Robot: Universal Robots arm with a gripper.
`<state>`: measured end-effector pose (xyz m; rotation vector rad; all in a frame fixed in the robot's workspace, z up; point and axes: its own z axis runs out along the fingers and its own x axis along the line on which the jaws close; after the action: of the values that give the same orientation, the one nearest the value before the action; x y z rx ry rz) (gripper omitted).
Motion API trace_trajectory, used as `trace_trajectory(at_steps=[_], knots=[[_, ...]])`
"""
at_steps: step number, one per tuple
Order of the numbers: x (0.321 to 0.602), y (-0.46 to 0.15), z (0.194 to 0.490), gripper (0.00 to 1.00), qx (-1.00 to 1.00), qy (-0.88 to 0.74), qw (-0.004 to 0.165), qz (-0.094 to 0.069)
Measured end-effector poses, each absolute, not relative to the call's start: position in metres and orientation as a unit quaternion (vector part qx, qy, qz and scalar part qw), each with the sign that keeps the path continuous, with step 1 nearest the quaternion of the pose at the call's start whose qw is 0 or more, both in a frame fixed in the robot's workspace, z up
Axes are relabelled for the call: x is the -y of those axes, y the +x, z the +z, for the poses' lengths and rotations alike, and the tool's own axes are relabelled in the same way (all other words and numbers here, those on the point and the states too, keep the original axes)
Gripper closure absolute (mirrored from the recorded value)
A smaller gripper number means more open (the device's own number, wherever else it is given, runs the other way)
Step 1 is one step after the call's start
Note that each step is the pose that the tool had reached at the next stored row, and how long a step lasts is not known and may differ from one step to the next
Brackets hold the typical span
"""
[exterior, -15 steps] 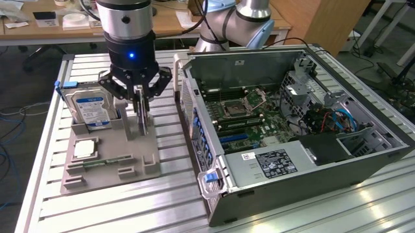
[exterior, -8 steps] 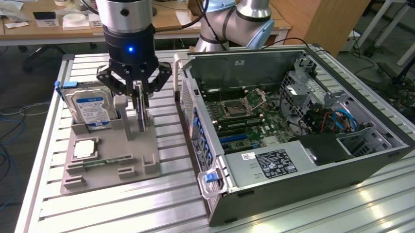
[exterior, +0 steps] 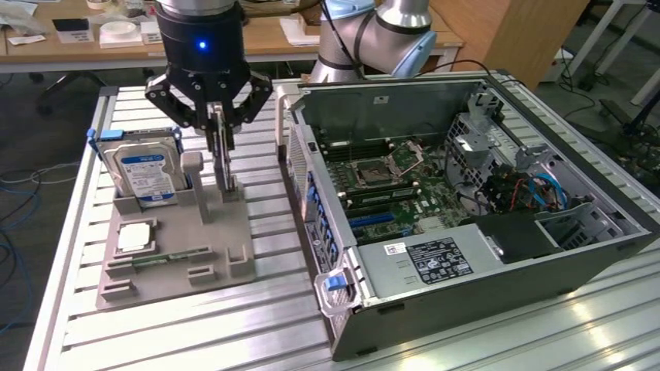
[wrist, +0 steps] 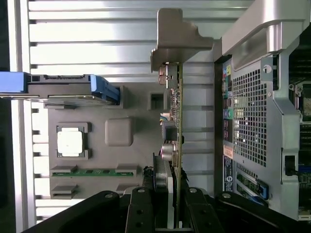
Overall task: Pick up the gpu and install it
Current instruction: 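Pick up the gpu and move the gpu toward the slot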
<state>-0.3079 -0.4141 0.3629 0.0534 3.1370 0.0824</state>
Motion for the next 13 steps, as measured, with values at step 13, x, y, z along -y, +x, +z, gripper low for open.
trace_trajectory(at_steps=[13], knots=[[0.415,-0.308,0.382,0.72,-0.999,0.017,0.001,0.038]])
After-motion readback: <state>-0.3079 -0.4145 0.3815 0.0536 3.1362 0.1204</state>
